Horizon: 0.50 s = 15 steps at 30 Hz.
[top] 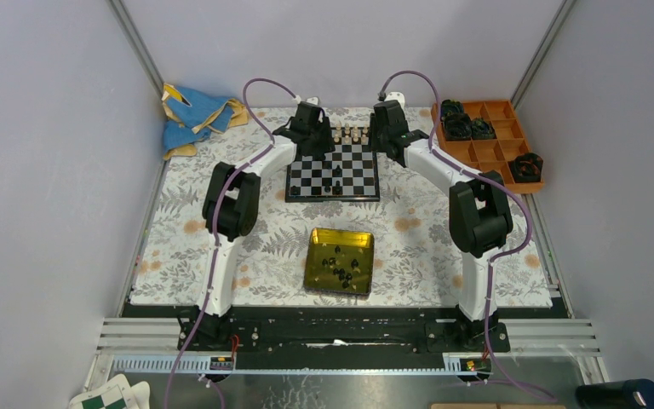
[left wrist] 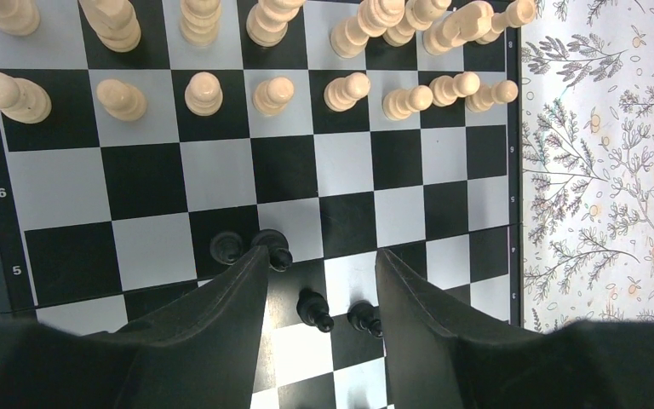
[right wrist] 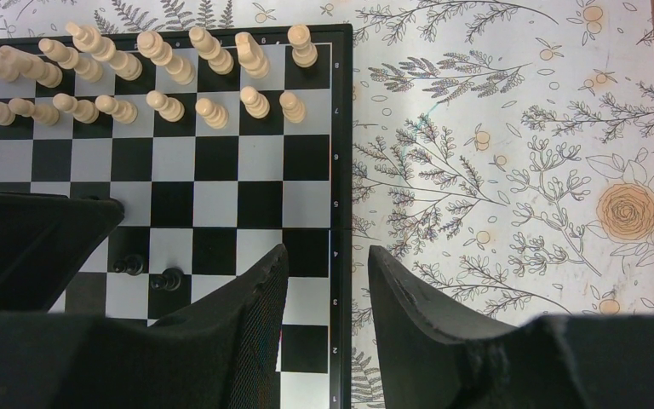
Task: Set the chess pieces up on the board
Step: Pick up the chess piece from the chessboard.
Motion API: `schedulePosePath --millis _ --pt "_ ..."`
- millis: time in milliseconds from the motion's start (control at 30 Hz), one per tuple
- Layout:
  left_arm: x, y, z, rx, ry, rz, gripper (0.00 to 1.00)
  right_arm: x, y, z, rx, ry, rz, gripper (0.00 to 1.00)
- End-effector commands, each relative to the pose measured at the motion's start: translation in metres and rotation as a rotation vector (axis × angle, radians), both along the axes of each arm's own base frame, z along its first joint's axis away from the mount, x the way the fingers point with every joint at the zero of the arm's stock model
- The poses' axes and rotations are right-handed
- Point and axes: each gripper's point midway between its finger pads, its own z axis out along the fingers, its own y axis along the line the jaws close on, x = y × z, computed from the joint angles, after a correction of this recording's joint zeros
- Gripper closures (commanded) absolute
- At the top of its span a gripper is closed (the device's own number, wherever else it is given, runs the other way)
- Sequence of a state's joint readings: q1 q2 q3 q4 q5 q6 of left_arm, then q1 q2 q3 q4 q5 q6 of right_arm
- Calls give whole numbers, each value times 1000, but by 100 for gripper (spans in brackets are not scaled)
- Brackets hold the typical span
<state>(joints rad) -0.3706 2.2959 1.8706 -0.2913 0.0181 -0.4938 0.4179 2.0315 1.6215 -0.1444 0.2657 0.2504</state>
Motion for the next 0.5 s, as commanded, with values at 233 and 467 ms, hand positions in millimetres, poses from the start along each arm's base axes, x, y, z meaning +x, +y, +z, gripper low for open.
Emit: schedulePosePath --millis 233,467 --pt "11 -4 7 10 -41 -10 45 1 2 27 33 -60 12 54" --pt "10 -4 6 13 -36 -7 53 1 1 24 32 -58 11 54"
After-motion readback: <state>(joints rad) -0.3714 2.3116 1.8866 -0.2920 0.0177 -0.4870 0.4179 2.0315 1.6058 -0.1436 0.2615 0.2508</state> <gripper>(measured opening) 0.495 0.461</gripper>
